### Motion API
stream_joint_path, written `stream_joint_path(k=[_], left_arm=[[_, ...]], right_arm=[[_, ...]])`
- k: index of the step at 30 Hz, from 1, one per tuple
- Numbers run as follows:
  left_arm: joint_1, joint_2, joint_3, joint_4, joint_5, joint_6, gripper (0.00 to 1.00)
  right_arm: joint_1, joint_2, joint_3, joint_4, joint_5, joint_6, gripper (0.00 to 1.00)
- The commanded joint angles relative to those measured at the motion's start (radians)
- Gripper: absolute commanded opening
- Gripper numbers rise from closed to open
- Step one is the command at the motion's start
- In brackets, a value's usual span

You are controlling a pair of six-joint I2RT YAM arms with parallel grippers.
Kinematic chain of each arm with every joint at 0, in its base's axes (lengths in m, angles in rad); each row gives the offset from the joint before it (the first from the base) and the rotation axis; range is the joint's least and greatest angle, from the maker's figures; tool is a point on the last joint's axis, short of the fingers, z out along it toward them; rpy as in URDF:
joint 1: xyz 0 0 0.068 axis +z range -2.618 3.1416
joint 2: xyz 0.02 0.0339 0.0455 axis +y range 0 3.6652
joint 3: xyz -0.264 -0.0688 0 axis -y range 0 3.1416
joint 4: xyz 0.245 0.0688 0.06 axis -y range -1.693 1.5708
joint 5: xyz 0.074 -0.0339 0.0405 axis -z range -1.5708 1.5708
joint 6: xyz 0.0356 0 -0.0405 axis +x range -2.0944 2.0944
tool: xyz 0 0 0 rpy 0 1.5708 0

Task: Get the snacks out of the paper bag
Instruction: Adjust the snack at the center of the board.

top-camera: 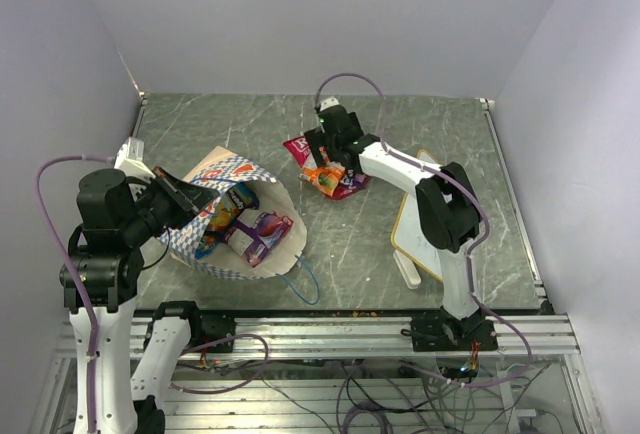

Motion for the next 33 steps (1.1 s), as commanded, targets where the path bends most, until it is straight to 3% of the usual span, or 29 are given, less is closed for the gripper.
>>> stream_joint_path(k=[1,12,21,25,29,31,33], left_arm=[[-0.001,-0.007,0.011,0.014,0.002,-0.008,0.07],[-0.001,0.012,0.013,0.031,0.008,-0.008,0.07],[0.0,0.014,0.006,0.039,0.013,-0.011,0.07],[0.0,0.01,-0.002,0.043,0.012,-0.016,0.07],[-0.001,0.011,-0.008,0.043,0.016,-0.012,0.07],[0.0,0.014,-0.011,0.041,0.02,-0.008,0.07],[-0.001,0.016,-0.016,0.04,0.029,-0.005,0.07]], right_arm=[[-0.069,0.006,-0.008,-0.046,0.061,0.021,0.99],[-0.122,0.001,-0.005,-0.138,0.004,0.192,0.97],[-0.122,-0.204,0.081,-0.177,-0.165,0.189,0.99],[-0.088,-0.359,-0.069,-0.115,-0.337,0.172,0.99],[0.018,-0.587,-0.357,0.083,-0.506,0.091,0.99],[0.081,-0.702,-0.49,0.212,-0.627,-0.007,0.98],[0.159,-0.803,-0.629,0.308,-0.764,-0.21,0.97]])
